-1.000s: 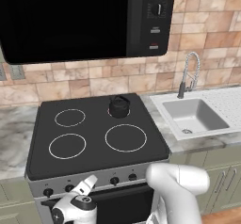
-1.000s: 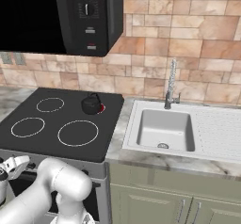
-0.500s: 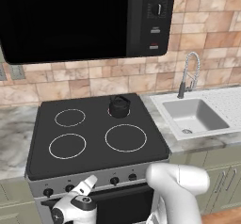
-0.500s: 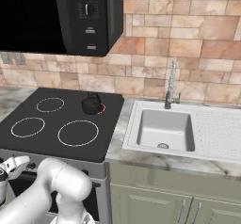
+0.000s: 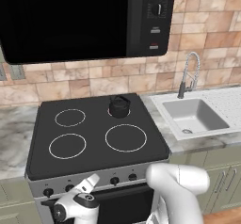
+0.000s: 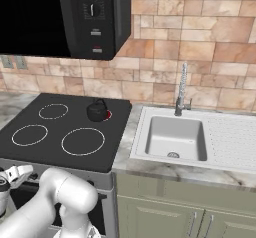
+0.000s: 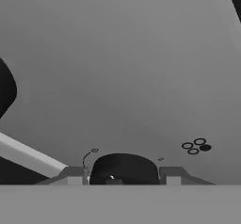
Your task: The kettle is done boiling. Turn off the stove, then wait for 300 timesteps before moving the kettle to the dining table.
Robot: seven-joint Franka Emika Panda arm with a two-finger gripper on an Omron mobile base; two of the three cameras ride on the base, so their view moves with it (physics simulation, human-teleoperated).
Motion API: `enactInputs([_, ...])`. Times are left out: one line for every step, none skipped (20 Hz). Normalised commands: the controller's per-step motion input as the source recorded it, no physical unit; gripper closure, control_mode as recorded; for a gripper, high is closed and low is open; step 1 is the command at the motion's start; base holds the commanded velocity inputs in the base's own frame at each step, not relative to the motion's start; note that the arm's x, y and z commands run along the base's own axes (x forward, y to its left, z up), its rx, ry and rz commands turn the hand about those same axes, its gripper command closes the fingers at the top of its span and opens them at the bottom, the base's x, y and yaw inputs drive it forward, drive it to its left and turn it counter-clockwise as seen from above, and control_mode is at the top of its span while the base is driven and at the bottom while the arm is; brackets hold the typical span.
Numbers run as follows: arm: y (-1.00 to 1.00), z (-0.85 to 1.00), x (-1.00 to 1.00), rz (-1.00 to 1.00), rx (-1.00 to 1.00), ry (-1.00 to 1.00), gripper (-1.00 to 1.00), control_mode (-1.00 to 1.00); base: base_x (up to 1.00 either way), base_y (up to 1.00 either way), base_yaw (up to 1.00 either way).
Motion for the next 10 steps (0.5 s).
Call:
enactInputs([-0.29,-0.02,0.00,-0.09,0.20,0.00,1.00,-1.00,0.00,0.00,0.00])
enactInputs([-0.31,-0.02,0.00,-0.09,0.21,0.01,1.00,-1.00,0.00,0.00,0.00])
enactInputs([-0.32,-0.01,0.00,-0.09,0.23,0.00,1.00,-1.00,0.00,0.00,0.00])
enactInputs([-0.35,-0.02,0.00,-0.09,0.24,0.00,1.00,-1.00,0.00,0.00,0.00])
enactInputs([-0.35,-0.03,0.00,-0.09,0.24,0.00,1.00,-1.00,0.00,0.00,0.00])
enactInputs([-0.36,-0.05,0.00,-0.09,0.23,0.00,1.00,-1.00,0.00,0.00,0.00])
enactInputs([-0.35,-0.05,0.00,-0.08,0.22,0.00,1.00,-1.00,0.00,0.00,0.00])
enactInputs([-0.36,-0.05,0.00,-0.08,0.23,0.00,1.00,-1.00,0.00,0.00,0.00])
enactInputs([-0.37,-0.05,0.00,-0.08,0.24,0.00,1.00,-1.00,0.00,0.00,0.00])
enactInputs([-0.37,-0.05,0.00,-0.08,0.23,0.00,1.00,-1.00,0.00,0.00,0.00])
